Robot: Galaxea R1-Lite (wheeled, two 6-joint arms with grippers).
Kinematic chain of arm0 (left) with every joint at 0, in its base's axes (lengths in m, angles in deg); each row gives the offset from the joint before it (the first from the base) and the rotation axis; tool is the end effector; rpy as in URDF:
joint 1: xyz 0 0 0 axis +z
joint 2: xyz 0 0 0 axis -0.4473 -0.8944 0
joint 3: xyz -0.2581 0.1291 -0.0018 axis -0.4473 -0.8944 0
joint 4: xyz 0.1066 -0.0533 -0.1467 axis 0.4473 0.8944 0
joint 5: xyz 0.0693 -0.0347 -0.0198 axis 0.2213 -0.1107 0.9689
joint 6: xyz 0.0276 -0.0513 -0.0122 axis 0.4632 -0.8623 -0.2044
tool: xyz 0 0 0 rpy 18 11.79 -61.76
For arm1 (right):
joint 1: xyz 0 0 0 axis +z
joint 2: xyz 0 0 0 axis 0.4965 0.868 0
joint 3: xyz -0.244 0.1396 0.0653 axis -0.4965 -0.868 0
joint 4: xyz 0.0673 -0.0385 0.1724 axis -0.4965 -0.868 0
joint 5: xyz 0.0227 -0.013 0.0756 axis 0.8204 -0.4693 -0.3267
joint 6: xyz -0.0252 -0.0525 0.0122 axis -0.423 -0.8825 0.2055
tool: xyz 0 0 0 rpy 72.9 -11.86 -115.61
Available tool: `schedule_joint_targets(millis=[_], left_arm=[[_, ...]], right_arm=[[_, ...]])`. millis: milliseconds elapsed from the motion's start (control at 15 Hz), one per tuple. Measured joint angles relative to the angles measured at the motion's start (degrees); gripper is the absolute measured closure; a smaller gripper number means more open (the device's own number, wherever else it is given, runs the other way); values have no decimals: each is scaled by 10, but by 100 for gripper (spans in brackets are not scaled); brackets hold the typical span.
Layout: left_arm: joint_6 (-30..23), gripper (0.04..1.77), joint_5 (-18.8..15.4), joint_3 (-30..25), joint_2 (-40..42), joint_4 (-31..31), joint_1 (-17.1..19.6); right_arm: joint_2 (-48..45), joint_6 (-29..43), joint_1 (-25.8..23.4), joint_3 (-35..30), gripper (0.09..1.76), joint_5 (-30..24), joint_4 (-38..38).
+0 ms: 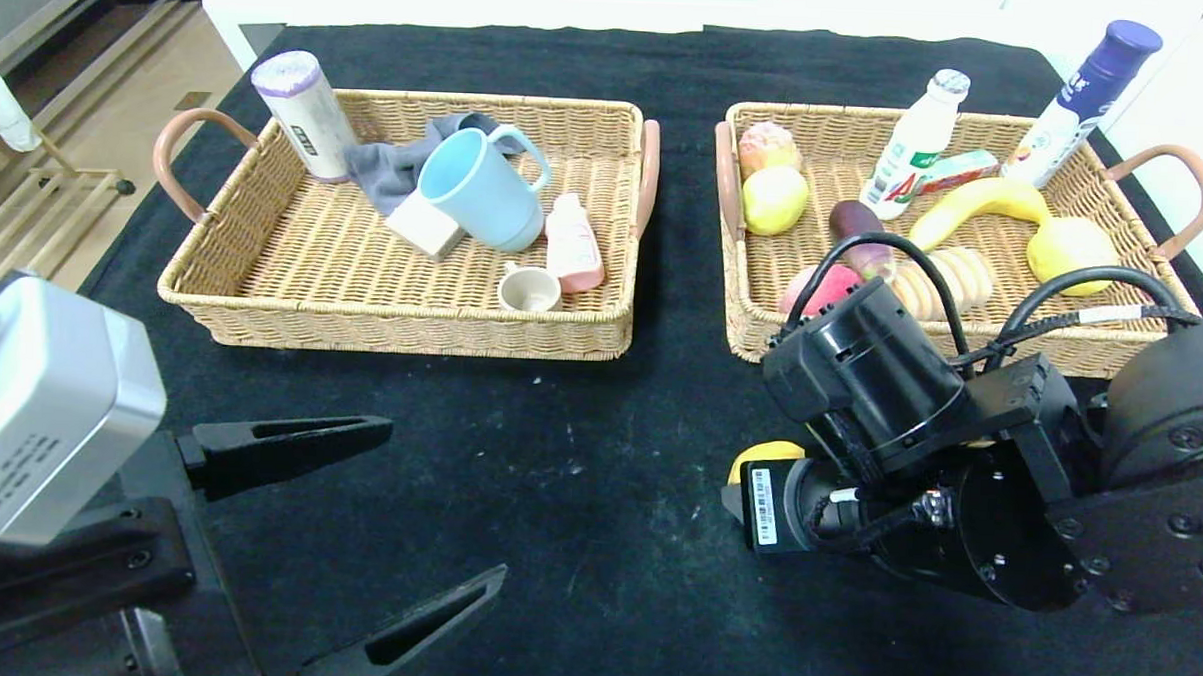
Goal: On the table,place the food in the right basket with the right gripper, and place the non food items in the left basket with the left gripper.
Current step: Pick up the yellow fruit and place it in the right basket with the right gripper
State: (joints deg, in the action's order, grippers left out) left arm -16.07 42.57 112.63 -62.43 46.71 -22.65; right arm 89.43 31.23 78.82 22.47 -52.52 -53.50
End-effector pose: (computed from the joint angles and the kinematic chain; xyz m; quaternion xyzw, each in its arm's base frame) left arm 0.1307 -0.1385 0.2265 0.1275 0.0517 -0.3545 0.9249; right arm 0.2408 0.2392 0.1760 0.0156 0.3752 0.0849 0.9229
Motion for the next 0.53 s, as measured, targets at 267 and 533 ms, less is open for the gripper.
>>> schedule_joint_targets(millis=[267, 533], left_arm=[[1, 9, 0, -1, 0, 0, 0], [2, 9, 1, -1, 1, 0, 0]], right_arm=[[0, 0, 1, 0, 70, 0, 0], [-3, -1, 7, 0, 71, 0, 0]])
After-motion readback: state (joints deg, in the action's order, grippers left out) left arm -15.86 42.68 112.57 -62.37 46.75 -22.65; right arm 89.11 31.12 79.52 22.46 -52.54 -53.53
